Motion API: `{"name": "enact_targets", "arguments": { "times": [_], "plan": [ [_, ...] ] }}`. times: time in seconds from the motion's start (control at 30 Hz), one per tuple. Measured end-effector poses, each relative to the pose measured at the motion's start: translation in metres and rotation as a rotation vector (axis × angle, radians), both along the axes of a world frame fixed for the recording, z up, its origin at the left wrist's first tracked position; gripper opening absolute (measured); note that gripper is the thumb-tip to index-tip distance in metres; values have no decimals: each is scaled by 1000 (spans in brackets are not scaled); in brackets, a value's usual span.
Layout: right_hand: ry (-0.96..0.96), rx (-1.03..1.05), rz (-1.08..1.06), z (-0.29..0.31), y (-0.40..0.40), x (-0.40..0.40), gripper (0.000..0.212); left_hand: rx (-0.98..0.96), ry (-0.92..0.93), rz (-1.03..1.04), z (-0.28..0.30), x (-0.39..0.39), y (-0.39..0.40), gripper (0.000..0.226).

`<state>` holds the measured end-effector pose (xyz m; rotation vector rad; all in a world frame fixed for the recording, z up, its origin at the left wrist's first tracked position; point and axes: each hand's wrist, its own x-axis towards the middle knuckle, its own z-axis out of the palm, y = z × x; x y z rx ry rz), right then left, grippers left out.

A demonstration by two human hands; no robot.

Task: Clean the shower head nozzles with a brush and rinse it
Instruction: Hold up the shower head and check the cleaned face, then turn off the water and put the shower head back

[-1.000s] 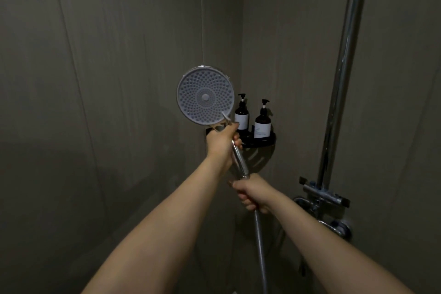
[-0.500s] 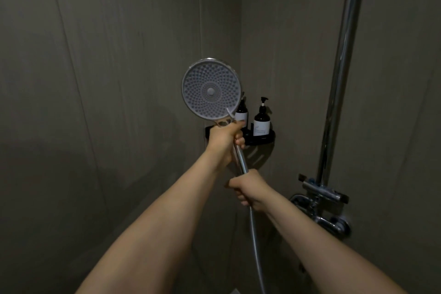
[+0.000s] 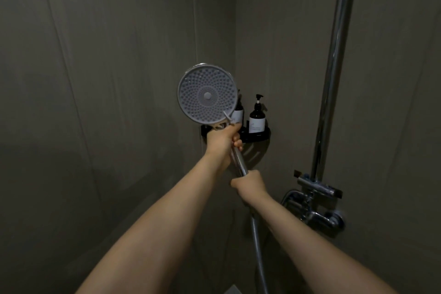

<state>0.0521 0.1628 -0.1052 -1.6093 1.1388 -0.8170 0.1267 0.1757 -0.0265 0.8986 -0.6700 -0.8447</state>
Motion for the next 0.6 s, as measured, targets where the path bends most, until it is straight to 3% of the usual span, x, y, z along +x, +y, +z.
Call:
{"name": "enact_targets", "arguments": {
  "times": [0.07, 0.17, 0.27, 0.47, 0.6],
  "plan": [
    [10, 43, 104, -4, -1, -4, 11, 14, -8, 9, -8, 3, 0, 24],
    [-77, 221, 291, -21, -2, -10, 22, 42, -67, 38, -29, 6, 1, 22],
    [-108, 331, 386, -42, -5, -12, 21, 92, -93, 50, -53, 10, -1, 17],
    [36, 199, 333, -69, -29, -8, 31, 181, -98, 140, -83, 11, -14, 23],
    [121, 119, 370, -85, -49, -13, 27, 234, -49, 186, -103, 11, -27, 20]
  ]
}}
